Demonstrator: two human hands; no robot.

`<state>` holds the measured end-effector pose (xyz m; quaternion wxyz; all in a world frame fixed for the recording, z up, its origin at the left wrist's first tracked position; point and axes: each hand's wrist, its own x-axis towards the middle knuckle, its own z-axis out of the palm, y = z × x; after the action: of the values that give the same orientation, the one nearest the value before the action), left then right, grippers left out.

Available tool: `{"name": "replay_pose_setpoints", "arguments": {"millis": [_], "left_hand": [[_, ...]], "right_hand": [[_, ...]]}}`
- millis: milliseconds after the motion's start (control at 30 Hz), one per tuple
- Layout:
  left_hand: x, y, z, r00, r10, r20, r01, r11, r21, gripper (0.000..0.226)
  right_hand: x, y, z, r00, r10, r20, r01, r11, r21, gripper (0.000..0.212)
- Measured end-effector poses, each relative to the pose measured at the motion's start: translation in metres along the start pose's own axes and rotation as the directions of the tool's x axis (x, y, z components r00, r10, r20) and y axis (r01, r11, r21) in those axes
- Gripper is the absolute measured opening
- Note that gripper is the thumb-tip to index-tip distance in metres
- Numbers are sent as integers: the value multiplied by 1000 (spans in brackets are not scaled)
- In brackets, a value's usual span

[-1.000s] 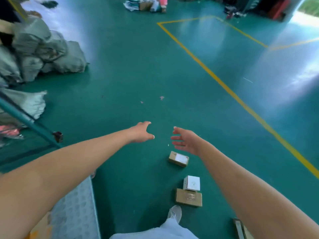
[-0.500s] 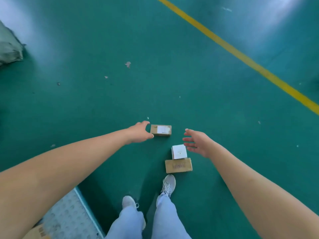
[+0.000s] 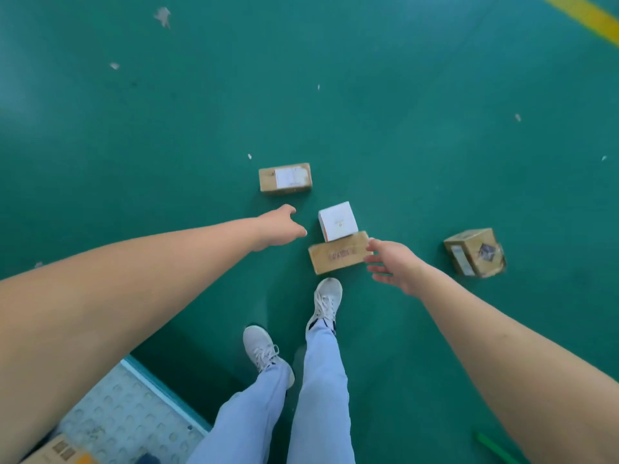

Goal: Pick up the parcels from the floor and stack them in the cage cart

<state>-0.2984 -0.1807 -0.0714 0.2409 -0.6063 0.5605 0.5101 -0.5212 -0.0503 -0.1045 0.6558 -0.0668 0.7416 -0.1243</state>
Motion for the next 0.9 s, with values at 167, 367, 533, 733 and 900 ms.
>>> {"name": "replay_pose_setpoints", "arguments": {"millis": [167, 367, 533, 733, 900], "left_hand": [[65, -31, 55, 998, -52, 41, 54, 998, -40, 73], [164, -70, 132, 988, -117, 99, 128, 985, -113, 73], [243, -96, 186, 978, -155, 141, 184, 957, -223, 73], [314, -116, 236, 973, -196, 118, 226, 902, -367, 85], [360, -124, 258, 974, -219, 53, 217, 851, -478, 89]], "right_hand": [[70, 49, 16, 999, 14, -34, -15, 1000, -22, 45], [173, 102, 33, 998, 0, -70, -4, 998, -59, 41], [259, 130, 35, 992, -25, -126, 17, 998, -66, 39], [336, 145, 34, 963, -125, -237, 101, 988, -114, 66], [384, 150, 31, 947, -145, -286, 125, 988, -86, 88]]}}
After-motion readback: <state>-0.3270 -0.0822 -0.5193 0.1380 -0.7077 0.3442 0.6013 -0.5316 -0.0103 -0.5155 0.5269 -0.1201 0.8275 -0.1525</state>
